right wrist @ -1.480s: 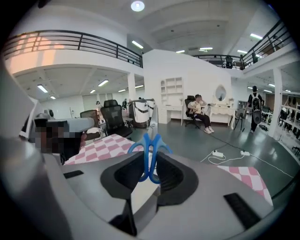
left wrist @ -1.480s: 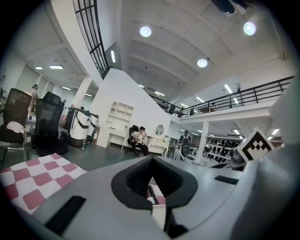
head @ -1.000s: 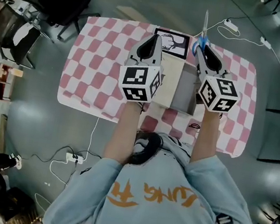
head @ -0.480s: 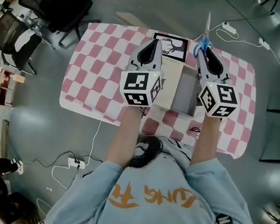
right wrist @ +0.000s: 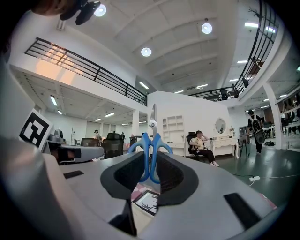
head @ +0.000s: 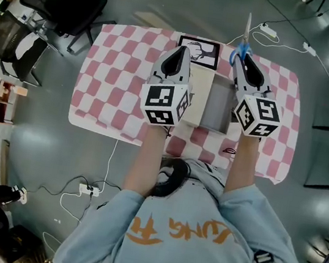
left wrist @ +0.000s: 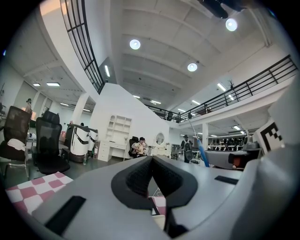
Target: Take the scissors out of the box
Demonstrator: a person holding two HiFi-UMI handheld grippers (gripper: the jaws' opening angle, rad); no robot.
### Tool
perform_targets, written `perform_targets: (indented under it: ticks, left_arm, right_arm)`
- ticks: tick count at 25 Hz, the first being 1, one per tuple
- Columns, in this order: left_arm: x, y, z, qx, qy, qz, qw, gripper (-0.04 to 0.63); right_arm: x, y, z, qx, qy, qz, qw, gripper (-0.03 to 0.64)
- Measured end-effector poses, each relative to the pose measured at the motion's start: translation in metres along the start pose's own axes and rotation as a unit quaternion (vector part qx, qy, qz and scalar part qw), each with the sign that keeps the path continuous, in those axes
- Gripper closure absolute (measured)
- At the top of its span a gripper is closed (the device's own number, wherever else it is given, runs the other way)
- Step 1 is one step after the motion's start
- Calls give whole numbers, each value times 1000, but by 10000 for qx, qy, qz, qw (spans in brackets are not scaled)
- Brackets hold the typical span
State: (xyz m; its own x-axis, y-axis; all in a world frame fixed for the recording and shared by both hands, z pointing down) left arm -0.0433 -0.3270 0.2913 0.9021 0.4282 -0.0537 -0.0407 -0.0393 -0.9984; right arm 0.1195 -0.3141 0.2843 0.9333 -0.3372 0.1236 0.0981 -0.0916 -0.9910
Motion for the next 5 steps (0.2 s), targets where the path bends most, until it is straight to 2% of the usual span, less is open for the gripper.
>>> perform_targets:
  ticks: [5]
  left_arm:
    - [-1, -1, -1, 1, -1, 18, 10000, 578]
  right_arm:
    - [1, 0, -1, 7, -54, 57, 10000, 535]
Point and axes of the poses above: the fingertips, and each gripper's own axes: z backward along the fingers, x to its right, y out of its top, the point moved 2 cm from there along z, backward along the fingers, and after that the axes turned 5 degrees about -z, right-handed, at the moved point
